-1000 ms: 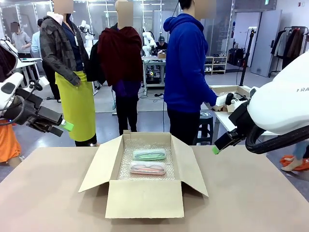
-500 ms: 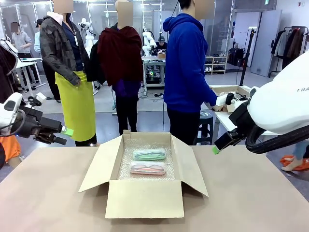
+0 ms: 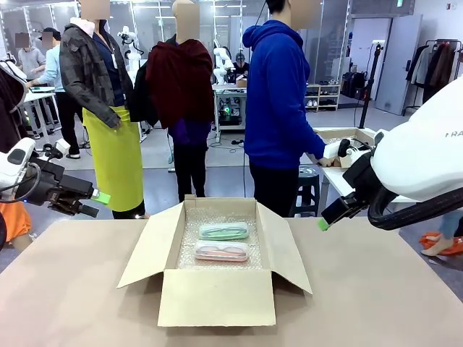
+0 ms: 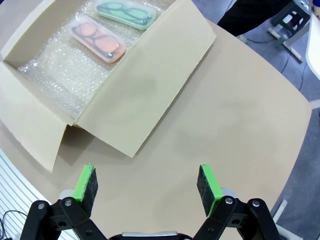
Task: Pack the glasses set securely to prepare it for shipping.
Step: Position the Package Box on the left side of the table.
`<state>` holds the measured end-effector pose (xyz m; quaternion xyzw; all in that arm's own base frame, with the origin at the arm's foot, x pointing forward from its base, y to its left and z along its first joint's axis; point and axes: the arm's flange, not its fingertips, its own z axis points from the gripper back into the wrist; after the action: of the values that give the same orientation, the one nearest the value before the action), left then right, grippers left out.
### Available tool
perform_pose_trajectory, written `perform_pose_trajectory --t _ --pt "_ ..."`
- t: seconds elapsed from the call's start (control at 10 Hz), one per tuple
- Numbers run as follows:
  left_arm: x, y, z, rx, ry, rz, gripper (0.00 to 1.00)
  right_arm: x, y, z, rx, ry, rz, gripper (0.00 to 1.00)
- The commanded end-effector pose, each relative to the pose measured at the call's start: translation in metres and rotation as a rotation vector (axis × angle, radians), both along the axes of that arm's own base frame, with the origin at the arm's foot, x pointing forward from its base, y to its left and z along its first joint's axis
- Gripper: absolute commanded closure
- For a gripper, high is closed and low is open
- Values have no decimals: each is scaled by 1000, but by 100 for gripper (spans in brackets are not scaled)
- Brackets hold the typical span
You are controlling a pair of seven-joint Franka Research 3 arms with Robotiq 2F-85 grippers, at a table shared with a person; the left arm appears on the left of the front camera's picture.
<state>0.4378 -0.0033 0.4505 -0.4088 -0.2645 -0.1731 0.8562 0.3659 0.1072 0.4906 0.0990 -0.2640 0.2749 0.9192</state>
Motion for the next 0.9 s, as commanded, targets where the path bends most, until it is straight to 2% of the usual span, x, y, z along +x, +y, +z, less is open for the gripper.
perform_pose_trajectory --t 0.0,0.2,0.5,0.6,0.8 --pt "16 6 -8 -44 72 -27 0 -3 3 0 -1 11 -19 0" --pt "39 20 -26 -117 144 -48 0 -3 3 0 -1 11 -19 0" --pt "72 32 -57 -217 238 -5 0 -3 3 0 -1 11 -19 0" --pt "86 29 -74 -226 280 22 0 -3 3 0 -1 11 -19 0" --pt "101 23 -93 -222 315 39 0 -3 3 0 -1 11 -19 0"
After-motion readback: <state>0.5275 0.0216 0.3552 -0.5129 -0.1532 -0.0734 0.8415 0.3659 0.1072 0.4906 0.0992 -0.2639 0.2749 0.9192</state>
